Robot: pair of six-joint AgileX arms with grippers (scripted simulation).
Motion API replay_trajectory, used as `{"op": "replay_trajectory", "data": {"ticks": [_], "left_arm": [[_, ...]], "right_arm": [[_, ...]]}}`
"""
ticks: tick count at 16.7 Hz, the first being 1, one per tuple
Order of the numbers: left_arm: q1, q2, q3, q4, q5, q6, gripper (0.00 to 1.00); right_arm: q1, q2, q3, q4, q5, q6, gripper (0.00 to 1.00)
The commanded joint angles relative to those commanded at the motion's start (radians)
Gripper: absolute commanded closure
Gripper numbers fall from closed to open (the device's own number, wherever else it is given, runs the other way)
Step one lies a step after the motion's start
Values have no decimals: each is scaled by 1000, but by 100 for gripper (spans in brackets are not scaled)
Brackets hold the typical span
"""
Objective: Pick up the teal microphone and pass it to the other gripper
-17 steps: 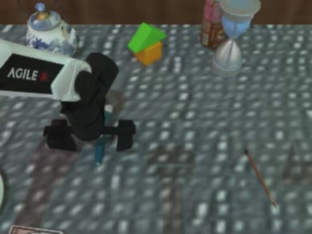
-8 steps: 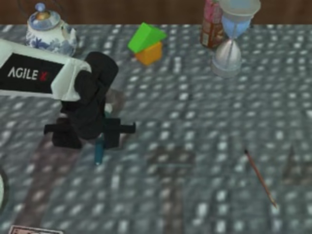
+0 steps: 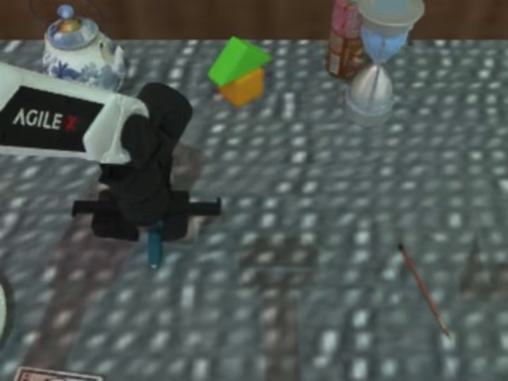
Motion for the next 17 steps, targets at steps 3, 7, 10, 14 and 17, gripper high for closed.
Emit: {"op": "replay_trajectory", "data": {"ticks": [3,7,10,14,17], "left_arm": [[-1,-7,-6,33,12,10,100],[0,-43,-47,216,75,60,100],[5,-83,-106,431,146,114,100],[15,-152,-212,783,258,200,100],[24,-219,-293,1057,341,266,100]], "right_arm": [[0,0,0,0,0,0,0],[0,0,0,0,0,0,0],[0,0,0,0,0,0,0],[0,0,0,0,0,0,0],[0,0,0,0,0,0,0]]}}
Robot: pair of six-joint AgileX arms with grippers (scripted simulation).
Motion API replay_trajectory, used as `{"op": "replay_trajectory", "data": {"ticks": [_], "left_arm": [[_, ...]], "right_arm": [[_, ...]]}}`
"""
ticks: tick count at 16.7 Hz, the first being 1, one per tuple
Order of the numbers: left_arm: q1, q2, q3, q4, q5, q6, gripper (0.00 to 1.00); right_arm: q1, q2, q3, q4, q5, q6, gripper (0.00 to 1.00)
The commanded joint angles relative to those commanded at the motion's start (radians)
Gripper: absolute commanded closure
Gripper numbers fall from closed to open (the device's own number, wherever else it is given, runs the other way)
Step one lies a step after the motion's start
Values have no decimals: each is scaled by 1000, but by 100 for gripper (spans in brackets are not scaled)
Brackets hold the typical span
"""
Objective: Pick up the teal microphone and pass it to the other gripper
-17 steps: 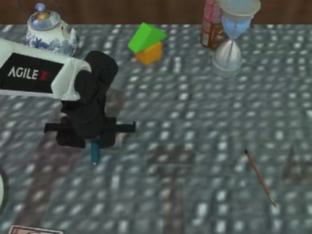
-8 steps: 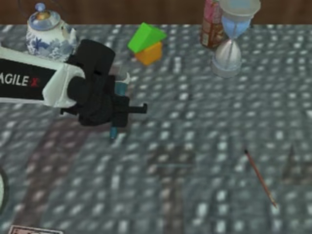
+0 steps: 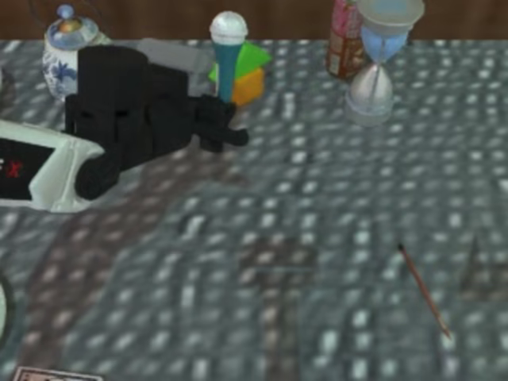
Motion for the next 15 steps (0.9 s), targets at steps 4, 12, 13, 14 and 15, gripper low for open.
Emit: {"op": "replay_trajectory", "data": {"ticks": [4,12,13,14,15], "left_arm": [[11,-93,-81,284,91,76,100],[19,-155,-118,404,138,118,100],[13,-151,-113,402,136,119,100],[10,-153,-114,403,133,117,100],[-3,-159,-119,407,120,113,100]], "right_arm": [[0,0,0,0,0,0,0],[0,0,0,0,0,0,0],[0,0,0,0,0,0,0],[0,0,0,0,0,0,0],[0,0,0,0,0,0,0]]}}
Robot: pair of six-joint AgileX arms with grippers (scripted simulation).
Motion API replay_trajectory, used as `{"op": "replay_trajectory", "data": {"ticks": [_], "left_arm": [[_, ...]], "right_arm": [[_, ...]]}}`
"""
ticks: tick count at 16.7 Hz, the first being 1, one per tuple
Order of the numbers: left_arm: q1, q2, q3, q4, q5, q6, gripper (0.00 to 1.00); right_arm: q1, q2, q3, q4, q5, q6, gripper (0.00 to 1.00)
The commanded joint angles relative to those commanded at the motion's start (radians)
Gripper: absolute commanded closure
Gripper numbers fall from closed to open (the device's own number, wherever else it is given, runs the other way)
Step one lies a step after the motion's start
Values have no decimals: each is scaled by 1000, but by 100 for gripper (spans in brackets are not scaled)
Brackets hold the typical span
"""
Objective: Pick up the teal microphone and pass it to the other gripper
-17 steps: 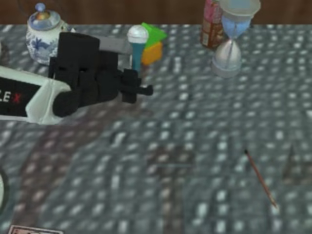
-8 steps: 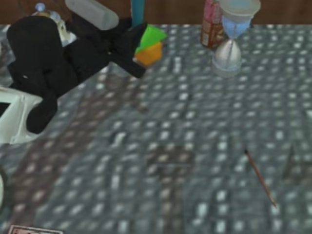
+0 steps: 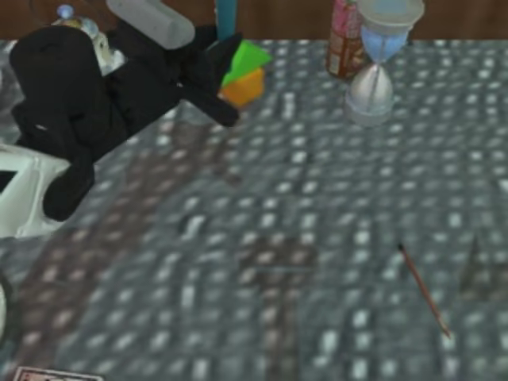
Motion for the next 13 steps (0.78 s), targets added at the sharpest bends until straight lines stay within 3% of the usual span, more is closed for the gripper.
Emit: {"op": "replay_trajectory", "data": {"ticks": [7,9,13], "left_arm": [[-203,-97,-72,65,-228,-80,100],[-229,-111,-80,74,-254,-91,100],[-226,-107,-77,73,-252,-89,100]], "right_arm": [[0,0,0,0,0,0,0],[0,0,0,0,0,0,0],[0,0,0,0,0,0,0]]}}
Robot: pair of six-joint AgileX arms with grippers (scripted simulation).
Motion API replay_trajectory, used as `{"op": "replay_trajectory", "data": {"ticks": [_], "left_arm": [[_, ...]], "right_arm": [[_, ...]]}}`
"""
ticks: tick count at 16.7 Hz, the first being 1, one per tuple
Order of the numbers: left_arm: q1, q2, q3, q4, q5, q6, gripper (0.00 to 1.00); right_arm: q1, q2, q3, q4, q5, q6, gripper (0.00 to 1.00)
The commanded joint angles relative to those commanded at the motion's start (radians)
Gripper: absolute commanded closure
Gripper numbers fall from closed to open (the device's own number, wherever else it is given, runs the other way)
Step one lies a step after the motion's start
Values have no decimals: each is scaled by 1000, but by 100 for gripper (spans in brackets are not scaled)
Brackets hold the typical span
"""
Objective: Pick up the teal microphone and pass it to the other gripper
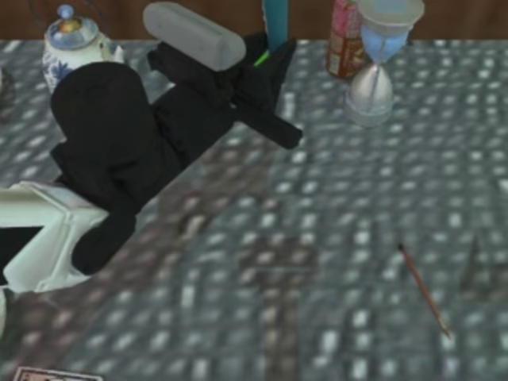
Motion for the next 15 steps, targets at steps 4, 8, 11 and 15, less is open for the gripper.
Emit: {"op": "replay_trajectory", "data": {"ticks": [4,8,11,15], "left_arm": [[-3,-4,-3,2,-3,-2,100],[-3,-4,-3,2,-3,-2,100],[-3,-4,-3,2,-3,-2,100],[-3,-4,-3,2,-3,-2,100]], "right_arm": [[0,0,0,0,0,0,0],[7,13,11,6,-6,-1,0],[56,110,84,50,-44,-7,0],[163,381,248,148,-128,-22,0]]}}
